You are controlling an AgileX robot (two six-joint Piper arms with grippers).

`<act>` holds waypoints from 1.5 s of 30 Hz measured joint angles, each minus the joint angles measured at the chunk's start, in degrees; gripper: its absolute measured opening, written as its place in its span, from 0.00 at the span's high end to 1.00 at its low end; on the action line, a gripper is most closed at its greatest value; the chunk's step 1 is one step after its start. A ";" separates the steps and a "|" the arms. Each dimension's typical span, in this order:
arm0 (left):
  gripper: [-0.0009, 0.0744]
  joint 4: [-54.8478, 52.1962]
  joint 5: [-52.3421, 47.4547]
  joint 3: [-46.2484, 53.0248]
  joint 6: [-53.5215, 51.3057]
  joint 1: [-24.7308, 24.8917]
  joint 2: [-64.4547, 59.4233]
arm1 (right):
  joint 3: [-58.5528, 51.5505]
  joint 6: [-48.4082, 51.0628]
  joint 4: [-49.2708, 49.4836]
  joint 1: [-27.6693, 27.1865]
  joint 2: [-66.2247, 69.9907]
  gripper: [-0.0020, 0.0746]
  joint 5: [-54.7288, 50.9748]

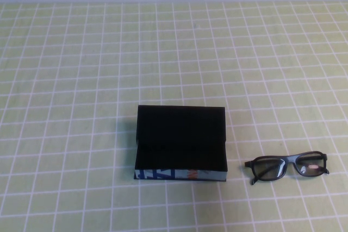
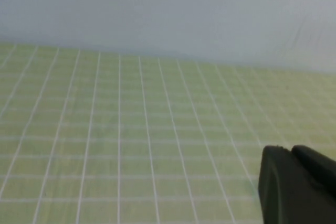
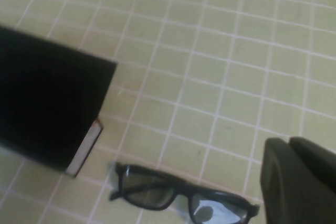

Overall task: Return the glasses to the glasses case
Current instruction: Pick up the glasses from the table

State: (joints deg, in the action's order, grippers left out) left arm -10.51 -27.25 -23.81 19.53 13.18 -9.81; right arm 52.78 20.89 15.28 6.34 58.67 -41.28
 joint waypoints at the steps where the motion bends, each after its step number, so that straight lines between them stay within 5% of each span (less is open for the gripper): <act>1: 0.99 1.06 -1.29 -0.13 -1.17 0.00 -0.91 | 1.77 3.65 0.00 1.21 1.06 1.00 -1.64; 7: 0.99 12.03 -8.71 -3.36 -17.11 0.00 -10.68 | 9.52 14.31 -0.86 9.86 9.33 1.00 -10.36; 13: 0.99 25.07 -10.89 -7.40 -32.03 0.00 -21.65 | 10.87 20.31 -12.73 15.41 18.18 0.99 -12.51; 16: 0.99 29.63 -11.25 -8.10 -36.29 0.00 -25.41 | 10.87 27.99 -15.28 17.26 23.09 0.91 -11.81; 21: 0.99 32.71 -11.48 -8.10 -38.36 0.00 -28.81 | 10.87 33.03 -16.97 18.05 29.77 0.62 -8.06; 28: 0.99 33.06 -11.48 -8.10 -39.50 0.00 -28.99 | 10.87 33.47 -21.72 18.05 37.65 0.53 -7.24; 38: 0.99 33.96 -11.70 -8.10 -39.50 0.00 -28.99 | 11.06 33.47 -21.96 18.05 41.55 0.55 -6.50; 45: 0.99 33.96 -11.95 -8.10 -39.50 0.00 -28.99 | 11.28 33.59 -21.96 18.05 41.59 0.91 -7.12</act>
State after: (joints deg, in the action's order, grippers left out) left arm 23.45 -39.20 -31.91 -19.97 13.18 -38.80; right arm 64.06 54.49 -6.68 24.40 100.26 -48.40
